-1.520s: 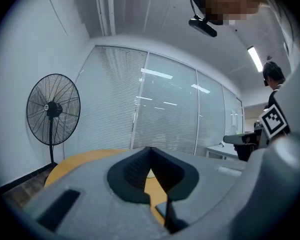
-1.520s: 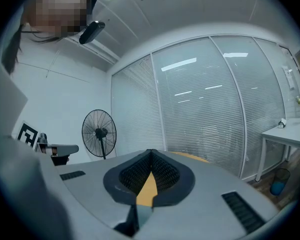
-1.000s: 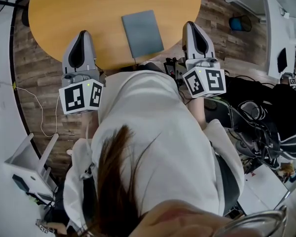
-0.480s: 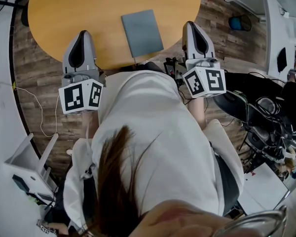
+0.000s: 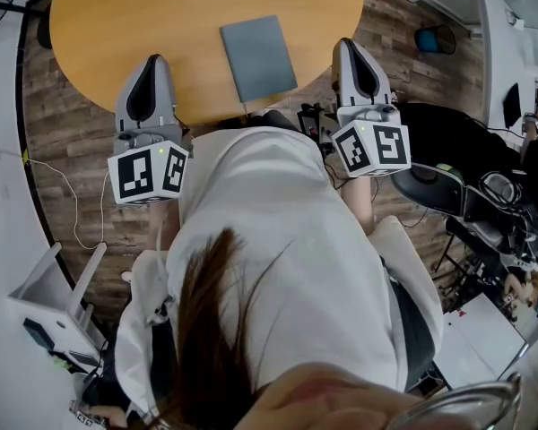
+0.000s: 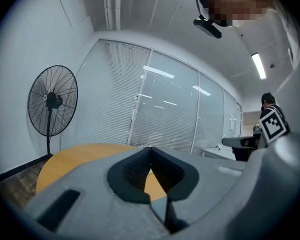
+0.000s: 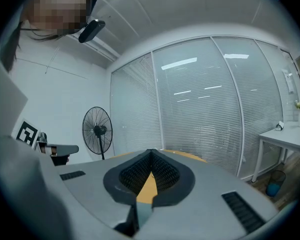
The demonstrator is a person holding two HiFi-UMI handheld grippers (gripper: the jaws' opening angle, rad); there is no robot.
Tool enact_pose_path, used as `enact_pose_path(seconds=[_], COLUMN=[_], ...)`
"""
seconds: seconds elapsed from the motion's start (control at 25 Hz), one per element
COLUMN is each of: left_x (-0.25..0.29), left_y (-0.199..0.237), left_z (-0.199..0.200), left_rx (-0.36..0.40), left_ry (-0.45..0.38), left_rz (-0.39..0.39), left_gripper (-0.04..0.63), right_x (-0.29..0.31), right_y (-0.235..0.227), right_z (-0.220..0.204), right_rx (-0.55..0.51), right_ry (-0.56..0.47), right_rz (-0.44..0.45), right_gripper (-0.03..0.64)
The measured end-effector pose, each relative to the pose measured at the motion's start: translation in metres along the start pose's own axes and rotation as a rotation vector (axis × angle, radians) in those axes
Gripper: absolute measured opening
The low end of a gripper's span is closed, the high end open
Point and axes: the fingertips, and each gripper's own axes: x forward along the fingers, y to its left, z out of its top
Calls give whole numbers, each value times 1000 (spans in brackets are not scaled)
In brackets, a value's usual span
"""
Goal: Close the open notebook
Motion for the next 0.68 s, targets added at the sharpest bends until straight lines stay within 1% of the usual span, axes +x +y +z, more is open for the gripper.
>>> enact_pose_path(seconds=[0.44, 0.68], left_x=[-7, -2], left_y=[3, 3], left_z=[-1, -5], left_rx=[-8, -9], left_ry=[6, 11], left_rz=[-10, -16], left_gripper=[17, 17], right_x=[-5, -3], right_y=[10, 6], right_z=[-1, -3], right_rx=[-12, -13], right_ry=[3, 6], right_rz=[0, -5], right_gripper=[2, 2])
